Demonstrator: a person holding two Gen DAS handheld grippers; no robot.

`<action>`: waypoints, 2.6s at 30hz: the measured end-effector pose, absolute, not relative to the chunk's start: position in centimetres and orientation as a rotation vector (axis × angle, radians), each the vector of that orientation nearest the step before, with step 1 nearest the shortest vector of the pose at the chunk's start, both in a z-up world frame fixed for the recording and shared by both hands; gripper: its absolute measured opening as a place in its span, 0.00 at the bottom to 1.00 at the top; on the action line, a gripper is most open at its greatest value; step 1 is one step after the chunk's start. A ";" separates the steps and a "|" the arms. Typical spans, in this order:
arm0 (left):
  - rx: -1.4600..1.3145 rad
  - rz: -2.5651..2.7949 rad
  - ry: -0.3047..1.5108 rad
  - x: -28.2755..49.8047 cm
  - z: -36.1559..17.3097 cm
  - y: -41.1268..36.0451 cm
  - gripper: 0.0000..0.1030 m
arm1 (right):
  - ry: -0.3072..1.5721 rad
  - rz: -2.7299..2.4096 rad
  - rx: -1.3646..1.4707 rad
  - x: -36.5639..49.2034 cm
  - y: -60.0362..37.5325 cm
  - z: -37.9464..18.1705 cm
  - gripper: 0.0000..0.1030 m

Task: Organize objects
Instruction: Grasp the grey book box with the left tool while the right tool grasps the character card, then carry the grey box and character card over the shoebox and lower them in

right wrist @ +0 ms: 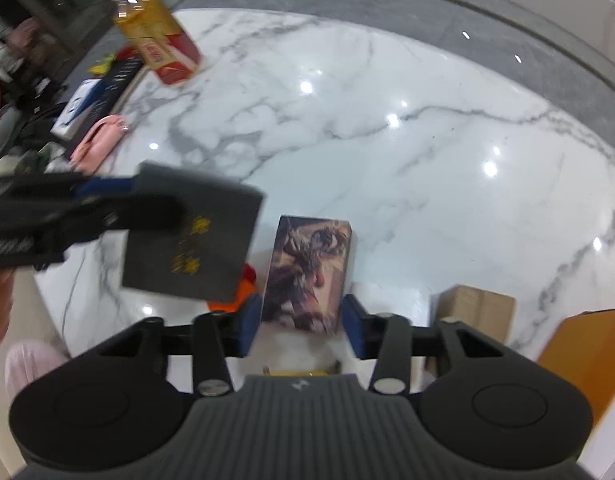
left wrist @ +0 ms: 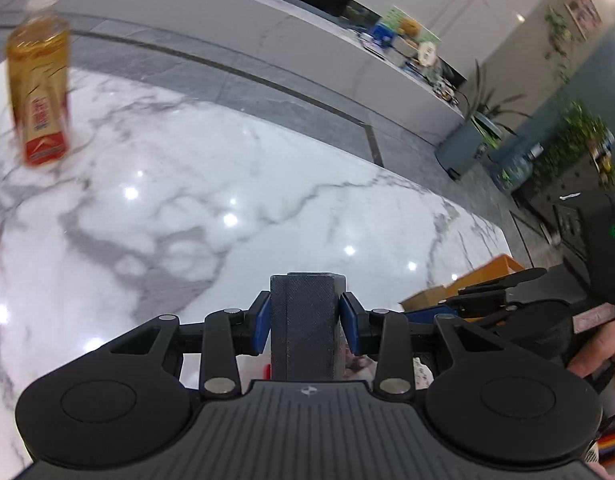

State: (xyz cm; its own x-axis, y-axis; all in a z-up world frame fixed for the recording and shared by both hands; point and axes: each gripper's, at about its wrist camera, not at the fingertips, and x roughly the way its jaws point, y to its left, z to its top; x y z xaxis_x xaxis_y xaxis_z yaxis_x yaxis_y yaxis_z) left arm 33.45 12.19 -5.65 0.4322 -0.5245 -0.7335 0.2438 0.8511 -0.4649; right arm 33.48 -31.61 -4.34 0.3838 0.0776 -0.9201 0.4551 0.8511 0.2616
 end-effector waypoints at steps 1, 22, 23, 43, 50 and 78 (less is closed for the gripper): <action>-0.323 -0.477 1.019 33.7 -5.9 12.6 0.41 | 1.170 -0.258 0.538 34.2 -31.7 -4.7 0.47; -0.394 -0.399 1.054 36.7 -8.5 15.7 0.41 | 1.358 -0.375 0.568 39.5 -32.3 -10.5 0.60; -0.393 -0.395 1.054 36.7 -8.4 15.5 0.41 | 1.355 -0.374 0.574 39.5 -32.3 -10.5 0.60; -0.336 -0.813 0.976 32.8 1.5 -2.2 0.41 | 1.002 -0.491 0.692 17.5 -38.9 7.3 0.58; -0.213 -0.997 1.058 29.4 -1.3 -14.2 0.41 | 0.924 -0.743 0.751 5.8 -41.2 3.2 0.58; -0.283 -0.846 1.408 27.9 -14.8 -25.5 0.42 | 0.903 -0.873 0.702 -0.4 -41.5 -0.3 0.58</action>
State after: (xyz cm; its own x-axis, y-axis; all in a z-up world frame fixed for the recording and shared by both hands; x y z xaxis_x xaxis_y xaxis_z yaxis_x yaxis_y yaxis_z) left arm 27.89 -25.53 -14.83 -0.0647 -0.6626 -0.7462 0.3480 0.6858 -0.6391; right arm -0.45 -41.49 -0.26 0.3384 -0.3355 -0.8792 0.8674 0.4734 0.1532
